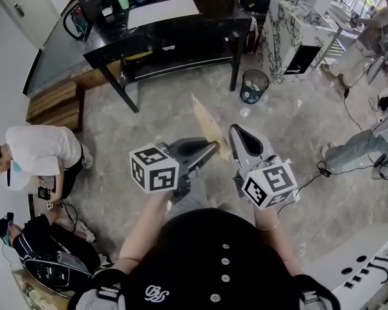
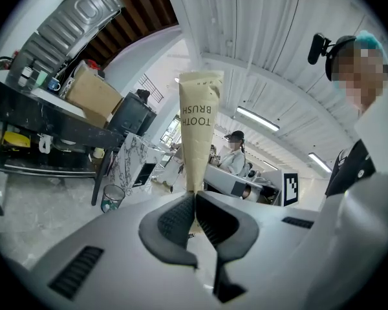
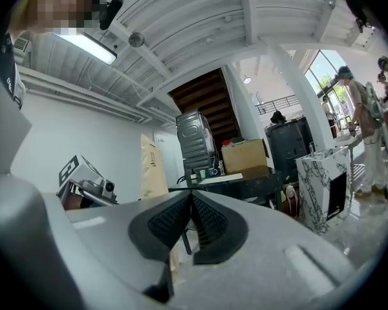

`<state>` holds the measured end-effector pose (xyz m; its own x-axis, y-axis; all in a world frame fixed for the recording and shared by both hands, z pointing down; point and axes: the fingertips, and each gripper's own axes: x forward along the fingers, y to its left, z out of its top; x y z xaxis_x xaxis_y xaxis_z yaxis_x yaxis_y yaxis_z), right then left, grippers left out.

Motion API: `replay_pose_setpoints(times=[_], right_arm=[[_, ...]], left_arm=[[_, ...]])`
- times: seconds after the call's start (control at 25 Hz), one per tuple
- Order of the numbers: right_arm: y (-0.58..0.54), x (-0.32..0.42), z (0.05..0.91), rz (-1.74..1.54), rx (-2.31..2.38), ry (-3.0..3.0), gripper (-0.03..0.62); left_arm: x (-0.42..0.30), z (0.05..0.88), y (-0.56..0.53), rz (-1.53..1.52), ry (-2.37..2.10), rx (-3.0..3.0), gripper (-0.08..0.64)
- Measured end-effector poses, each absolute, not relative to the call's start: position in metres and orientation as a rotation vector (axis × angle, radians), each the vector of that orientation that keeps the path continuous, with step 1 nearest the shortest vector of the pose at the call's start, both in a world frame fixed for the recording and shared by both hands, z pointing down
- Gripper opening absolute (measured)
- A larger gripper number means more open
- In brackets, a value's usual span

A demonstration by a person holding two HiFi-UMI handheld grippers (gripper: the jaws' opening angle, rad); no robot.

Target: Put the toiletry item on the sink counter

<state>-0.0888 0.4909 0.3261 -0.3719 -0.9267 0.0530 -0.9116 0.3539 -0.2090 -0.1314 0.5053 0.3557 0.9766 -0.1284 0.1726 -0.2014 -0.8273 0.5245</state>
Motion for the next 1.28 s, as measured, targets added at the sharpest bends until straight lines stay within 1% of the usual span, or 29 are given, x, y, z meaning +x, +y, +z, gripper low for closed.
replay_pose_setpoints(times=[0.16, 0.4, 0.68, 0.92, 1.28], right_arm=[[0.477, -0.086, 0.337, -0.361, -1.738, 2.531, 0.003], [0.432, -0.076, 0.341, -0.383, -1.782, 2.515, 0.003], [0.344, -0.071, 0.347, -0.390, -1.792, 2.536, 0.003], [0.268, -0.063, 0.333, -0.389, -1.820, 2.518, 0.003], [0.184, -0.058, 0.329, -0.407, -1.882, 2.470, 0.003]], left_arm=[[-0.130, 0.362, 0.492, 0.182, -0.235, 2.542, 0.015], [-0.131, 0.364, 0.443, 0.208, -0.268, 2.570, 0.015], [-0.123, 0.365, 0.359, 0.209, -0.279, 2.573, 0.015], [-0.116, 0.356, 0.284, 0.209, -0.263, 2.551, 0.015], [-0.116, 0.353, 0.194, 0.205, -0.219, 2.538, 0.015]])
